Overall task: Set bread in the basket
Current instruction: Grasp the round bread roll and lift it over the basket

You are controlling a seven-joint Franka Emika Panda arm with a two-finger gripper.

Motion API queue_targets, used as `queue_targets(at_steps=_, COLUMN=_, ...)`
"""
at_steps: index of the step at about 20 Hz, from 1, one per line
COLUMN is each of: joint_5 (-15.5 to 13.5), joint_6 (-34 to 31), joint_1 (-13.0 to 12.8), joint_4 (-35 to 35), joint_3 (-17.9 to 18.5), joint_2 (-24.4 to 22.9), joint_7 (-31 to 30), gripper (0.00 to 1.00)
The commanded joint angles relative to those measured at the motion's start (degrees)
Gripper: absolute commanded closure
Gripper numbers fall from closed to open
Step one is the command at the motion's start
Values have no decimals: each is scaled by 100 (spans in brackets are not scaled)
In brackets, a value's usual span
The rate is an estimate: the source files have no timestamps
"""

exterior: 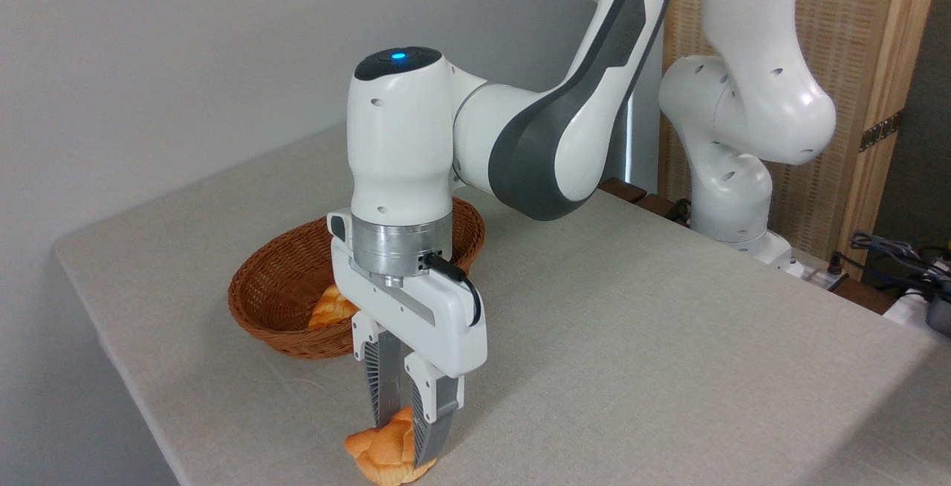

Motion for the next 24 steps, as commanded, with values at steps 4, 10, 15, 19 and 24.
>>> queue_targets(at_steps=4, joint_5=11, joint_6=24, joint_1=21, joint_4=-69, joint_3=36, joint_2=48, joint_7=94, gripper=66)
queue_targets(at_steps=10, joint_5=-761, joint_6=-1589, joint_1=21, joint_4=1080, joint_3=36, joint_2=40, joint_7=33, gripper=66)
queue_targets(at_steps=15, joint_5=-1411, joint_6=-2638, joint_1=21, joint_4=2005, joint_3=-34, joint_2=31, joint_7=-177, gripper=63)
queue_targets(at_steps=19, joint_5=-1395, joint_6=-2762, joint_1=21, joint_4=2006, joint_3=-920, joint_2=40, joint_7=-897, gripper=61)
queue_targets(at_steps=24, joint_5=-1412, joint_6=-3104, joint_1=12, joint_4=1971, joint_3=-1659, joint_2=-22, joint_7=-1487, gripper=55)
